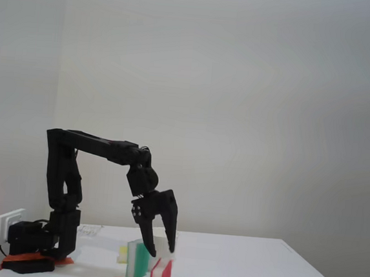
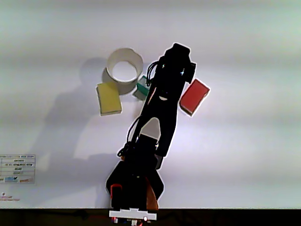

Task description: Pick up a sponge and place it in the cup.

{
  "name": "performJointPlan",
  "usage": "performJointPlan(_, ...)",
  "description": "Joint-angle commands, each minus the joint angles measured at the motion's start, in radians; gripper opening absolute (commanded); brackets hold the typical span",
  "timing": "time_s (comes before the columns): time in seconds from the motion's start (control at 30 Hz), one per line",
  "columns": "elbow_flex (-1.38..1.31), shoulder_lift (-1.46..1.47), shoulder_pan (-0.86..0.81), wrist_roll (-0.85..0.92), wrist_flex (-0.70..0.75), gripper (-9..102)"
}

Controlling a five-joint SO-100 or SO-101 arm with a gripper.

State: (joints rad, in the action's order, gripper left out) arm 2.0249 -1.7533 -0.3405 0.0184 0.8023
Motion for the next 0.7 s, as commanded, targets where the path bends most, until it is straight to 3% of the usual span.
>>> performJointPlan(0.0, 0.018, -0.011, -0.003, 0.005, -0.028, 23)
performJointPlan(0.67, 0.015, 0.19, -0.002, -0.018, -0.218, 24)
